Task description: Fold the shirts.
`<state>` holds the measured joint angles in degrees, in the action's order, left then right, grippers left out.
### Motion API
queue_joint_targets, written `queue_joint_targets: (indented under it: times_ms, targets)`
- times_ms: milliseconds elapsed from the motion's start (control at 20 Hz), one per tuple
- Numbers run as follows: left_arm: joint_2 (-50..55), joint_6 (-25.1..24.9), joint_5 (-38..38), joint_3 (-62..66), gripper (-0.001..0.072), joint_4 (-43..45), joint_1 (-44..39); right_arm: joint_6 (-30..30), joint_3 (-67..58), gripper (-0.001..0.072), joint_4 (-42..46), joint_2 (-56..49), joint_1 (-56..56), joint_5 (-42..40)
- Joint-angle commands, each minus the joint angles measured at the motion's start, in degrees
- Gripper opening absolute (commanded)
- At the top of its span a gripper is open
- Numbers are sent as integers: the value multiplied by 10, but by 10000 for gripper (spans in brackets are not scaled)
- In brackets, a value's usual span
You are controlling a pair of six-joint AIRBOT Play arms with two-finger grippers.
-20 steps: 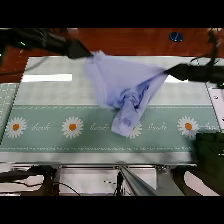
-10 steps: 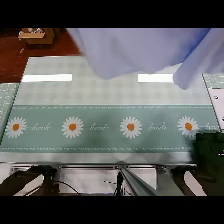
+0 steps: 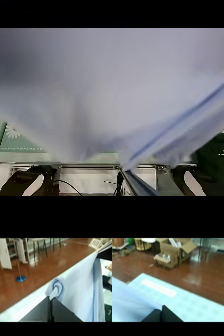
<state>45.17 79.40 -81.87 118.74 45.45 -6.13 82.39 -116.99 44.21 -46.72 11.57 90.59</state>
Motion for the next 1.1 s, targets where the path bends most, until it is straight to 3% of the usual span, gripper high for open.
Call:
queue_joint_targets:
  times_ms: [0, 100, 250, 450, 600, 900, 1050]
  targets:
    - [-23, 96, -111, 0, 22, 36, 0, 28, -18, 20, 46, -3, 0, 126]
    - [-21, 120, -138, -18, 21, 43, 0, 29, -14, 19, 82, -21, -1, 156]
    - [-16, 113, -140, -97, 22, 61, 0, 27, -13, 19, 75, -89, -2, 156]
    - [23, 55, -98, -222, 21, 103, 0, 19, -13, 19, 75, -231, -77, 156]
    - [81, 5, -31, -296, 22, 104, 0, -37, -13, 19, 92, -343, -151, 153]
    - [251, -103, 57, -325, 23, 107, 0, -76, -13, 20, 235, -483, -169, 11]
    - [322, -115, 90, -325, 23, 107, 0, -75, -13, 21, 297, -511, -169, -61]
